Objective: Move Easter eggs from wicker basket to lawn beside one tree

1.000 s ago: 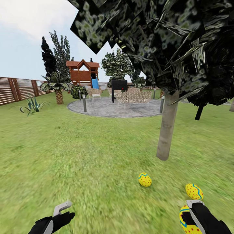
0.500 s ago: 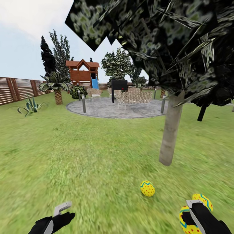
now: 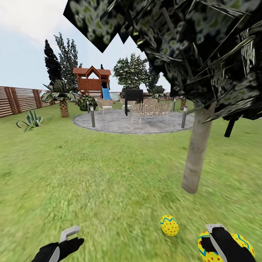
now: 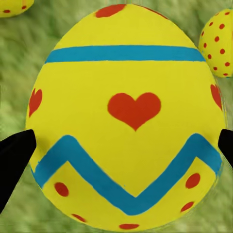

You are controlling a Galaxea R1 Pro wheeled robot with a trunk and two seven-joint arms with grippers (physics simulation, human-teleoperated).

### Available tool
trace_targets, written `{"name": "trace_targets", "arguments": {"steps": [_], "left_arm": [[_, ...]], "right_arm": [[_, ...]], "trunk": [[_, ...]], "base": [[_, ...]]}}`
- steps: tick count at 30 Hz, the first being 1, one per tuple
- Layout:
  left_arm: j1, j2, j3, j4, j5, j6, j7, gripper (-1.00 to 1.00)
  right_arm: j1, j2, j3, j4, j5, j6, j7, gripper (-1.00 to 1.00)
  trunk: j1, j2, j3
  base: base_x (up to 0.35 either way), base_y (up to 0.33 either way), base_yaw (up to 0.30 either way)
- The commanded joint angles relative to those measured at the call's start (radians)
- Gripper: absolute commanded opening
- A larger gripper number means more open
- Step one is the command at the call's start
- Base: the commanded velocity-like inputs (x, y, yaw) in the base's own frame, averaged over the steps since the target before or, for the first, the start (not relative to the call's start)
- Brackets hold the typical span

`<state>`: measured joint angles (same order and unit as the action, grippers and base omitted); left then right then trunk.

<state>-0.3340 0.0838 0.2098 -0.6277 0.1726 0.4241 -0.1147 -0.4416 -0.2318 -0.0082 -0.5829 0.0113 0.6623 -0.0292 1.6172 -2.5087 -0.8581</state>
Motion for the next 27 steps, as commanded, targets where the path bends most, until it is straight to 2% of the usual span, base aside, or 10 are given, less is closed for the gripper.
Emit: {"name": "trace_targets", "arguments": {"steps": [1, 8, 11, 27], "left_arm": [[0.0, 0.0, 0.004, -0.002, 0.004, 0.007, -0.003, 1.0], [0.0, 0.001, 0.006, -0.003, 0.005, 0.006, -0.003, 1.0], [0.0, 0.0, 0.005, -0.003, 0.005, 0.002, -0.003, 1.0], [0.0, 0.001, 0.005, -0.003, 0.005, 0.001, -0.003, 1.0]], "right_arm": [[-0.001, 0.0, -0.001, -0.002, 0.001, 0.005, -0.001, -1.0], [-0.001, -0.006, -0.01, -0.002, -0.008, 0.005, 0.002, -1.0], [0.0, -0.011, -0.013, -0.002, -0.013, 0.006, 0.004, -1.0], [0.0, -0.006, -0.01, -0.002, -0.007, 0.005, 0.0, -1.0]], "trunk": [[0.0, 0.0, -0.001], [0.0, 0.0, -0.001], [0.0, 0.0, -0.001], [0.008, -0.004, -0.063]], "base": [[0.33, 0.0, 0.0], [0.317, 0.0, 0.0], [0.074, 0.0, 0.0], [0.002, 0.0, 0.0]]}}
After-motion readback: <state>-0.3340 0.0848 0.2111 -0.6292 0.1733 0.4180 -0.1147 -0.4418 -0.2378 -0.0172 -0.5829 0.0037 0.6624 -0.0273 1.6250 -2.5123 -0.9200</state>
